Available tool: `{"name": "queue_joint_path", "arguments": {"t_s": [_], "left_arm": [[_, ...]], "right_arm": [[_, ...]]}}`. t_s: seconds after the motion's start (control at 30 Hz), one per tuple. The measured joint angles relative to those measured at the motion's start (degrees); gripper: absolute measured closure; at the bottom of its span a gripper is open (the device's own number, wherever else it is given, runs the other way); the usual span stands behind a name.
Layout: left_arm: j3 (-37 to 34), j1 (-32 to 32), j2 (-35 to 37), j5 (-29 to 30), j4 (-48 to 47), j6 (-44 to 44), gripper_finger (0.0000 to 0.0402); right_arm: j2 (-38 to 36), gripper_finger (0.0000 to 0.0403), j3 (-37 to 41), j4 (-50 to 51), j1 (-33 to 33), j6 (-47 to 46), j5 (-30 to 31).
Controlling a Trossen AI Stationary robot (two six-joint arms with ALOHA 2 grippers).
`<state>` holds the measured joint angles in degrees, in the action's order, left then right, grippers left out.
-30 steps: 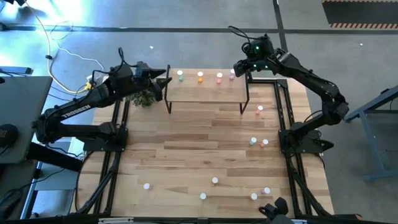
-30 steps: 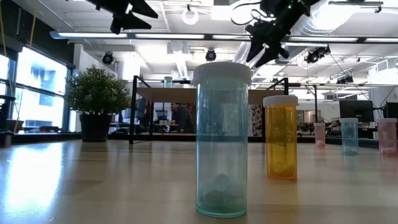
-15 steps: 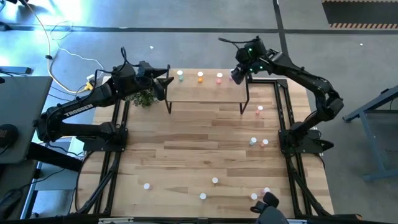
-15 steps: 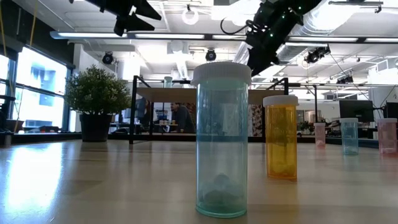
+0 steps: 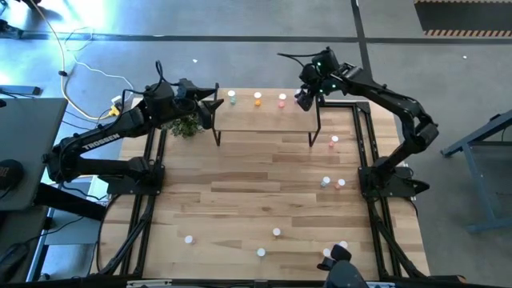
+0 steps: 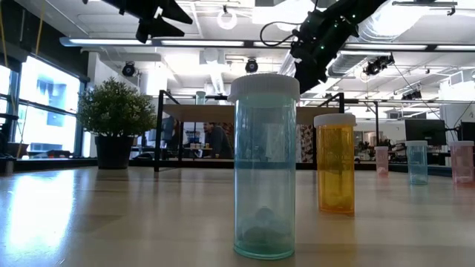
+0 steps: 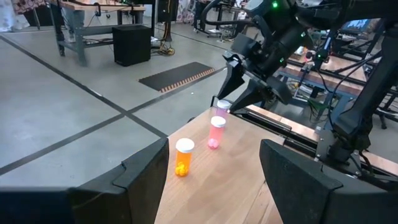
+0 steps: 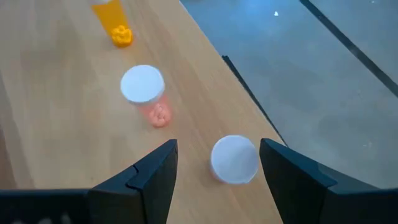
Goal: Pick and place medicine bottles onto shelf by color
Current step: Adjust the violet pill bottle on the shelf
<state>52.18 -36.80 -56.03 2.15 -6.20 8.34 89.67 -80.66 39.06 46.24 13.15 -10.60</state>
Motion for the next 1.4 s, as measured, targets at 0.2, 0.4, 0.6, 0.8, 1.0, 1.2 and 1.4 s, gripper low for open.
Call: {"name": "queue_joint_path", "arguments": {"t_s": [0.2,0.4,0.6,0.8,1.0,1.2,1.4], "left_arm": [[0.00,0.00,0.00,0.14,0.00,0.00,0.0158],[0.00,0.00,0.00,0.22,0.00,0.00,0.0158],[0.00,0.00,0.00,0.22,0.00,0.00,0.0158],[0.00,0.00,0.00,0.22,0.00,0.00,0.0158],[-0.02,0.00,0.00,0.22,0.00,0.00,0.0158],[-0.02,0.00,0.00,0.65,0.00,0.00,0.0158],[-0.02,0.00,0.00,0.66,0.00,0.00,0.0158]], "right_arm": [[0.06,0.0186,0.00,-0.02,0.25,0.66,2.07],[1.20,0.0210,0.00,0.08,0.28,0.07,1.13],[2.58,0.0214,0.00,-0.37,0.26,-0.04,1.13],[2.57,0.0225,0.00,-0.40,0.37,-0.18,1.32],[2.57,0.0288,0.00,-0.38,0.37,-0.20,1.31],[2.47,0.0302,-0.08,0.86,0.39,-0.20,1.28],[1.83,0.0286,-0.15,3.13,0.21,-0.67,1.65]]}}
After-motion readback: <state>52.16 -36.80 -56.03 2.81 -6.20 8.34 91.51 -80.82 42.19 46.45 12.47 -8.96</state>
